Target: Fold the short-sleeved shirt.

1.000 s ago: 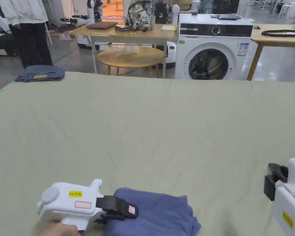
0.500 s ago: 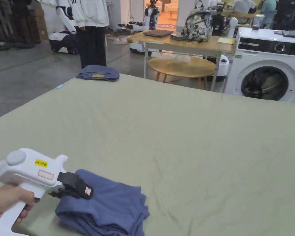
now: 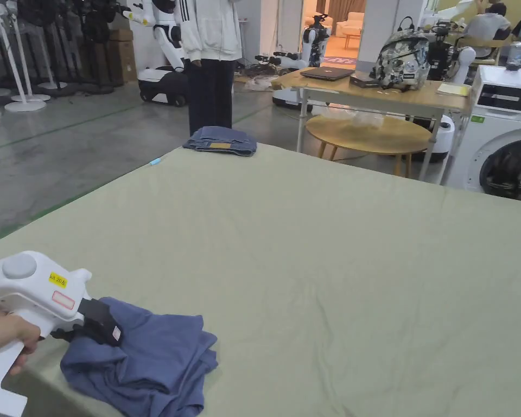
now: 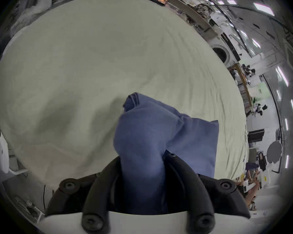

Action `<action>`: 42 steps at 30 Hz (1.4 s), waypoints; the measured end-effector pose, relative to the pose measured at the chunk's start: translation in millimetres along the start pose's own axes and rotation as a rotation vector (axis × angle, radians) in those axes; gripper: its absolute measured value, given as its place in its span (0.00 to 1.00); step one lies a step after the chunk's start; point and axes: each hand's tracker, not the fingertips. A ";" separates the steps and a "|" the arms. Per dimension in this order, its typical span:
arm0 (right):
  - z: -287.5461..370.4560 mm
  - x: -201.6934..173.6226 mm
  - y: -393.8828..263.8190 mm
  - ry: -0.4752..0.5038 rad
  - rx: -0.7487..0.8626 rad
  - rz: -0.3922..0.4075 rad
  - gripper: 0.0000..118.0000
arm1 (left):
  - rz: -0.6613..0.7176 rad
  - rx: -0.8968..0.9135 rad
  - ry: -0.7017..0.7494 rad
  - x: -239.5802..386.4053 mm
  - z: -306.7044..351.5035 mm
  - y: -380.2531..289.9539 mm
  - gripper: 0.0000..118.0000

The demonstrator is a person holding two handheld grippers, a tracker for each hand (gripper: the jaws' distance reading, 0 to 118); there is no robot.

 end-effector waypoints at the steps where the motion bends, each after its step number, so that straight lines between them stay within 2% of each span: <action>1: -0.7 0.9 0.0 0.003 -0.003 -0.001 0.00 | -0.058 0.030 0.028 4.3 1.3 -1.0 0.82; 5: -0.1 9.1 -1.8 0.014 -0.004 0.000 0.00 | -0.070 0.087 0.167 17.9 20.5 -2.7 0.82; 8: -2.6 16.4 -3.3 0.012 -0.001 -0.005 0.00 | -0.107 0.235 0.167 33.8 50.6 8.0 0.82; 10: -7.8 22.6 -3.8 0.020 -0.009 -0.022 0.00 | -0.123 0.411 0.045 68.9 67.3 11.3 0.82; 11: -11.4 25.7 -5.5 0.023 -0.011 -0.029 0.00 | -0.167 0.437 0.026 86.2 68.4 13.6 0.82; 15: -14.9 22.9 -2.3 0.036 -0.019 -0.033 0.00 | -0.349 0.413 -0.096 180.5 48.7 7.0 0.82; 17: -16.4 23.4 1.9 0.043 -0.012 -0.042 0.00 | -0.389 0.410 -0.182 244.6 28.8 -19.7 0.81; 18: -15.8 23.3 5.8 0.046 -0.008 -0.041 0.00 | -0.425 0.441 -0.205 272.6 19.9 -29.8 0.75; 19: -14.0 22.1 10.4 0.044 -0.003 -0.041 0.00 | -0.424 0.494 -0.267 294.9 12.0 -39.6 0.64; 20: -13.6 22.7 14.3 0.039 0.007 -0.039 0.00 | -0.482 0.524 -0.259 324.9 4.0 -54.0 0.42; 22: -14.3 25.2 21.6 0.017 0.028 -0.026 0.00 | -0.519 0.587 -0.250 367.6 -10.9 -70.7 0.13; 23: -16.1 27.2 24.7 0.010 0.040 -0.028 0.00 | -0.550 0.620 -0.207 389.2 -19.2 -78.3 0.09; 25: -15.4 32.3 33.0 -0.006 0.071 -0.043 0.00 | -0.630 0.703 -0.133 421.7 -30.4 -90.5 0.04; 28: -11.8 35.3 47.1 -0.043 0.135 -0.041 0.00 | -0.811 0.835 0.098 474.3 -44.7 -121.8 0.00; 29: -11.1 36.4 51.4 -0.058 0.163 -0.039 0.00 | -0.803 0.868 0.173 485.9 -51.1 -130.8 0.00; 31: -9.9 36.5 59.1 -0.108 0.211 -0.016 0.00 | -0.792 0.969 0.208 496.8 -54.3 -140.7 0.00; 32: -9.9 37.0 62.1 -0.123 0.234 -0.011 0.00 | -0.791 1.026 0.157 500.2 -53.6 -144.5 0.00; 34: -11.7 37.6 67.1 -0.161 0.253 -0.005 0.00 | -0.793 1.115 0.145 504.3 -50.8 -152.1 0.00; 36: -14.6 39.1 70.4 -0.150 0.265 -0.018 0.00 | -0.753 1.101 0.072 505.0 -46.8 -153.6 0.00; 38: -17.5 39.6 73.7 -0.153 0.269 -0.026 0.00 | -0.724 1.136 0.082 505.5 -43.8 -155.6 0.00; 42: -20.4 40.4 79.6 -0.126 0.266 -0.057 0.00 | -0.684 1.095 0.040 506.7 -36.8 -147.5 0.00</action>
